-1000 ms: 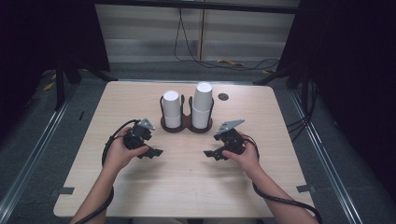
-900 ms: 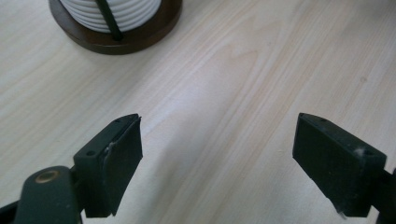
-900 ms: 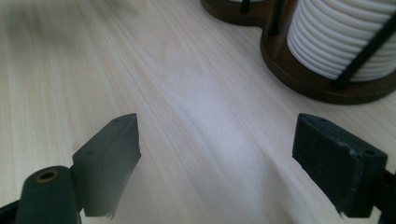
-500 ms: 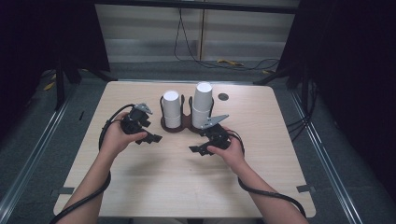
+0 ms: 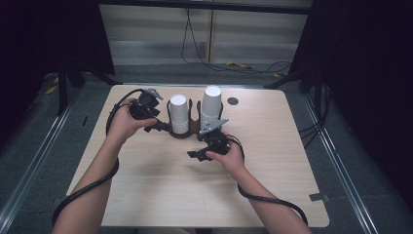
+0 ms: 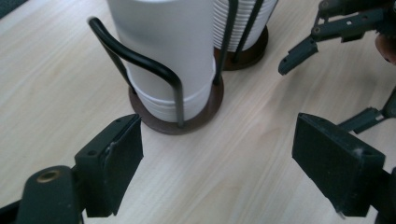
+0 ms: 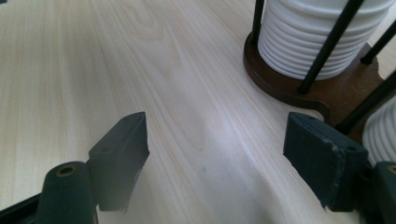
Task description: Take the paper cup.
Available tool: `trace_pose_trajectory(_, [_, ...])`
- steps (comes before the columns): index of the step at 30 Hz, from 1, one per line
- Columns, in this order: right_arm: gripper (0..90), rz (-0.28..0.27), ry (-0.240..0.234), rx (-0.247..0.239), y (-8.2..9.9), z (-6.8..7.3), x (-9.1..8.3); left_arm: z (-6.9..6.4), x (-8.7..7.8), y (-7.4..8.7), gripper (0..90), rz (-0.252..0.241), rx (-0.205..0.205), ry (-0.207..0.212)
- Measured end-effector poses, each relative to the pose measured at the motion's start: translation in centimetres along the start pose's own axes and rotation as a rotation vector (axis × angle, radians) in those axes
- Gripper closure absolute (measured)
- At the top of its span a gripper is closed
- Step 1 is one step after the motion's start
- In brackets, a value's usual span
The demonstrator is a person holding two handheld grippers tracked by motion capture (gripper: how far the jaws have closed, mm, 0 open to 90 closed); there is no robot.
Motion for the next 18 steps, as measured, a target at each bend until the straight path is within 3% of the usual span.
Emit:
trace_pose_trajectory(9, [21.7, -0.009, -0.004, -0.007, -0.6, 0.3, 1.2, 1.8, -0.2, -2.2, 16.4, 0.014, 0.011, -0.003])
trace_pose_trajectory(18, [21.7, -0.034, -0.01, -0.008, -1.2, 0.4, 2.1, 3.1, 0.0, -4.8, 16.8, 0.024, 0.03, -0.031])
Point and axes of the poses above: each handheld gripper's, and its own axes: x roughly forward along the jaws, y roughly out of its underside, z roughly to its left, the point moved 2 cm from there along x, roughly forward along the jaws, and after that the axes turned 14 degrees about x, right-handed, at the moved point
